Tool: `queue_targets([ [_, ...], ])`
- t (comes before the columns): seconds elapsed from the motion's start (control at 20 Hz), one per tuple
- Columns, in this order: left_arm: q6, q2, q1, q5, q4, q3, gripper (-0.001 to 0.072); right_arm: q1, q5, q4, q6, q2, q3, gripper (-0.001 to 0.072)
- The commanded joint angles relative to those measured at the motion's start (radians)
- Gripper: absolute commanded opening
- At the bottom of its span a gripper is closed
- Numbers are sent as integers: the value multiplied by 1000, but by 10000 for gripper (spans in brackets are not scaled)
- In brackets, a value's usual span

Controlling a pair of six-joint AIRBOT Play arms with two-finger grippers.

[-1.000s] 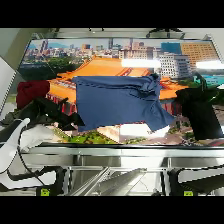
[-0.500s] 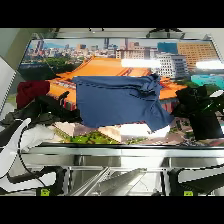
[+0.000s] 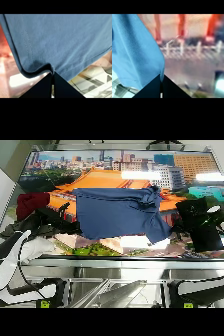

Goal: Fold the shirts.

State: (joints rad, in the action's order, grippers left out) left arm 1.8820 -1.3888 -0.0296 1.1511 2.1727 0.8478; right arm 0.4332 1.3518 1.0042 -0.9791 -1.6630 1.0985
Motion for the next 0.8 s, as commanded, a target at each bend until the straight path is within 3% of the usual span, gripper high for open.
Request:
queue_targets([
  [0.0, 6, 1, 0, 0, 1, -5, 20, 7, 32, 9, -108, 61, -3, 18],
  [0.15, 6, 1, 0, -8, 0, -5, 20, 14, 89, 142, -356, 200, -59, 18],
  [0.3, 8, 1, 0, -7, 0, -5, 20, 12, 93, 153, -555, 426, -226, 18],
  [0.75, 14, 1, 0, -2, 0, -5, 20, 12, 74, 128, -555, 903, -720, 20],
])
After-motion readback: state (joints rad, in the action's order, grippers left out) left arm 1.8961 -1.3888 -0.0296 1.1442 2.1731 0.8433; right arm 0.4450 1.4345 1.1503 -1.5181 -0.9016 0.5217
